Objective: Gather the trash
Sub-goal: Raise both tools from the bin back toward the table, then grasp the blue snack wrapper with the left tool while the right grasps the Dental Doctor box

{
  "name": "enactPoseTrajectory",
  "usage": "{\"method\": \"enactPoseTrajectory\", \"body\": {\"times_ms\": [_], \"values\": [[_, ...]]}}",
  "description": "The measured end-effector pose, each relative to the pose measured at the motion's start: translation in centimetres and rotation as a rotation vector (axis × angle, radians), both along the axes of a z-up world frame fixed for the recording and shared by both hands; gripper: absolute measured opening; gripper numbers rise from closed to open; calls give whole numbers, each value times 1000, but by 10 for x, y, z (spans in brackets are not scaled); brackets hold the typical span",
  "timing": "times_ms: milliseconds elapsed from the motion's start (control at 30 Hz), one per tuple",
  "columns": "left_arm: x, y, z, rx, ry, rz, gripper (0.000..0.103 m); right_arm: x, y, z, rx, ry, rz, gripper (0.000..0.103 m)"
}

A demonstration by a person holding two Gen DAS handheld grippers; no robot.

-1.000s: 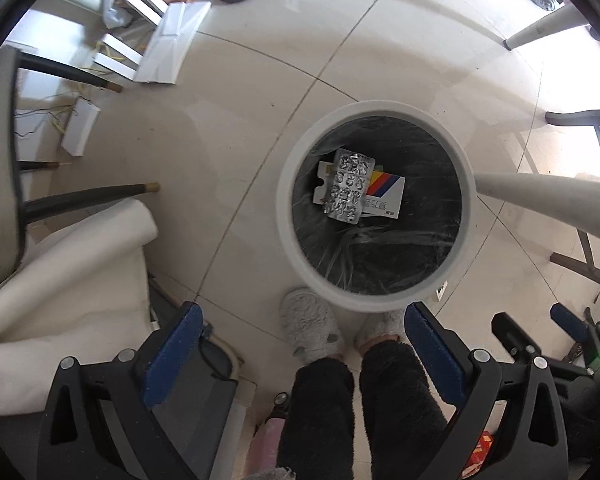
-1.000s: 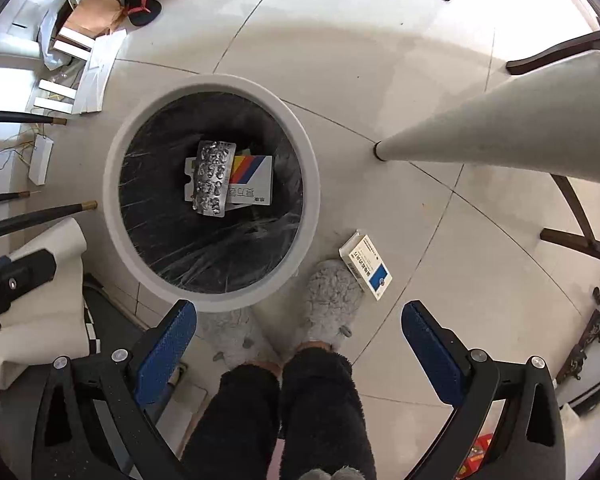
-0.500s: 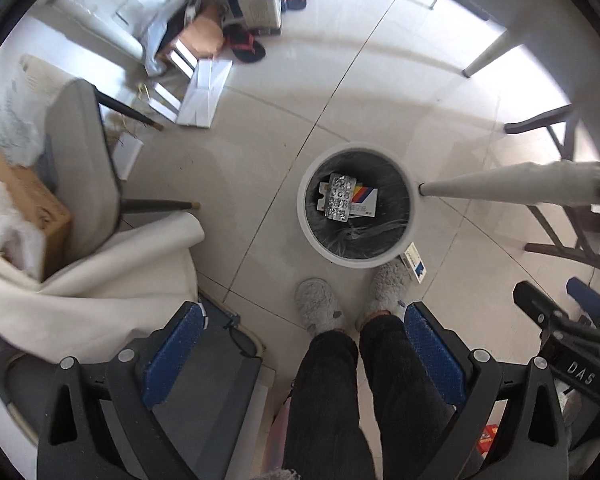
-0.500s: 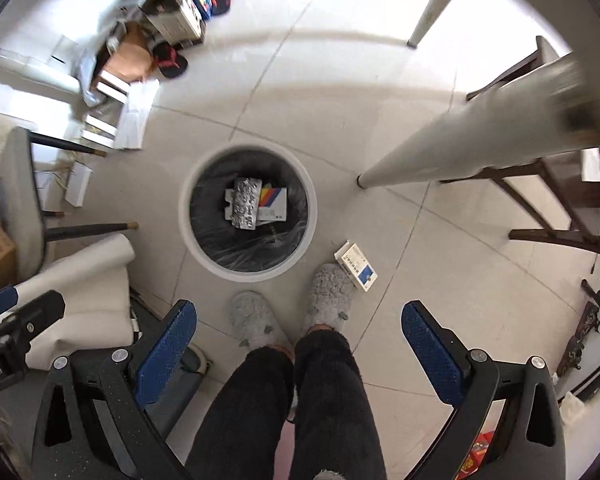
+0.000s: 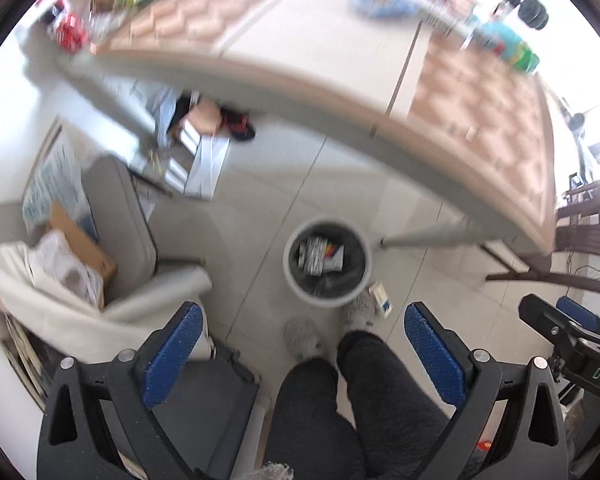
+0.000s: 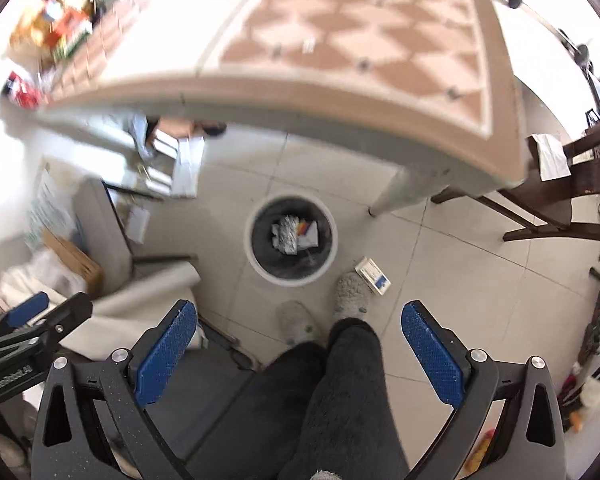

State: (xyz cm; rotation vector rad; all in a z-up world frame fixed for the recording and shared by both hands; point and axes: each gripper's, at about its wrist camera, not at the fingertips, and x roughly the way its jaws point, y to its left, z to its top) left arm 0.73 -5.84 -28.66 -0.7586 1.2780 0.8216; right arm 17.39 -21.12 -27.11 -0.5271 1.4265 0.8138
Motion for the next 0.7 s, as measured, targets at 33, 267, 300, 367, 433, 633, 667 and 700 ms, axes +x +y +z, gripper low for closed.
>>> {"method": "enactPoseTrajectory", "body": {"times_ms": [33, 267, 300, 367, 433, 633, 667, 700], "values": [[8, 6, 9, 25, -9, -7, 103, 7, 2, 12, 14, -5, -13, 103], [78, 62, 44, 120, -33, -24, 103, 81, 38, 88, 103, -78, -73, 103], [86, 73, 47, 126, -35, -20, 103, 92, 47, 96, 102, -95, -71, 103], [103, 98, 48, 133, -35, -4, 103, 119, 72, 110, 113, -118, -44, 103], [118, 128, 41, 107, -34, 36, 103, 148, 100, 114, 97, -141, -14, 103], [158, 221, -8, -59, -66, 230, 102, 234, 224, 83, 44, -158, 134, 103], [165, 235, -19, -86, -70, 262, 102, 243, 246, 74, 32, -156, 162, 103], [170, 244, -28, -108, -76, 285, 102, 251, 266, 65, 26, -154, 190, 103]]}}
